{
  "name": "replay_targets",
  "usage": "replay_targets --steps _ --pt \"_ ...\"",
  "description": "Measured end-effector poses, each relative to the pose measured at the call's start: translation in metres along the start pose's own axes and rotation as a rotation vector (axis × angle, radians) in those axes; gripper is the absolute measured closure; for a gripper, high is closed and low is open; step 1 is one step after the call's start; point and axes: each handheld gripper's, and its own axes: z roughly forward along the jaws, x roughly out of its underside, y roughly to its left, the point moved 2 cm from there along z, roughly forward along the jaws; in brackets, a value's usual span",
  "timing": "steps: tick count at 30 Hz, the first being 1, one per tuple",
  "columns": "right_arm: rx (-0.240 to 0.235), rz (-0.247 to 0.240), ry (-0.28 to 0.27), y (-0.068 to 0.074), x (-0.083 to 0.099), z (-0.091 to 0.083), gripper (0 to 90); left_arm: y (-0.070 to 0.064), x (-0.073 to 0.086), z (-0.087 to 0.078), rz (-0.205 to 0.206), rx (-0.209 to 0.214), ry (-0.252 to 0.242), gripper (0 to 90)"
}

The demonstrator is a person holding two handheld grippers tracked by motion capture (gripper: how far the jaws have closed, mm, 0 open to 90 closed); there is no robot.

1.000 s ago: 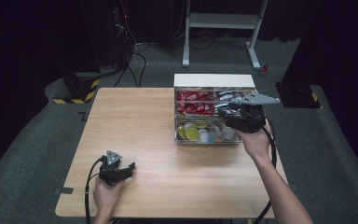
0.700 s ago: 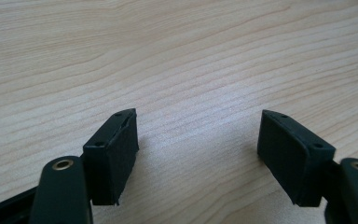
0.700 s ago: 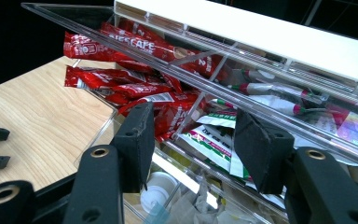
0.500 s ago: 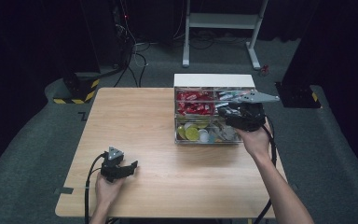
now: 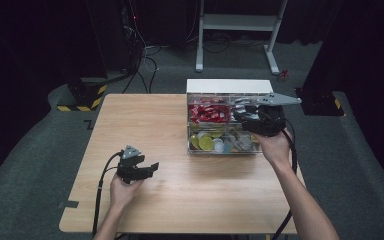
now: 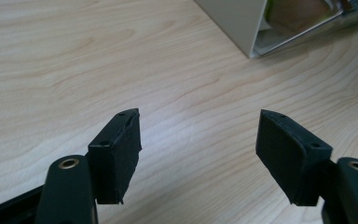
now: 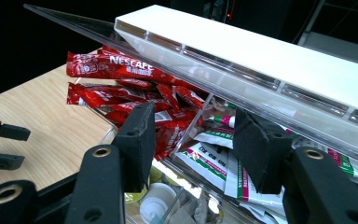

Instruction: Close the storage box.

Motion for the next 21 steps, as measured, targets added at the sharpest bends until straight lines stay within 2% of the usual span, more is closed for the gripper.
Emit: replay_targets --steps 4,6,12,14,21 --pt "-0.004 0.005 0.003 -0.002 0.0 0.001 50.2 -0.004 -0.011 0.002 0.021 0.006 0.008 29.3" --pt "-0.003 0.011 0.001 -0.004 -0.001 0.001 50.2 -0.008 -0.02 0.002 0.028 0.032 0.002 29.3" --pt "-0.003 0.019 -0.005 -0.005 -0.006 0.001 50.3 -0.015 -0.038 0.001 0.04 0.066 -0.024 29.8" --pt "-0.007 0.019 -0.004 -0.005 -0.009 0.001 51.2 -0.017 -0.049 -0.003 0.029 0.09 -0.075 34.2" --pt "-0.009 0.018 -0.002 -0.008 -0.011 0.004 52.6 -0.028 -0.074 -0.004 0.059 0.113 -0.131 39.7"
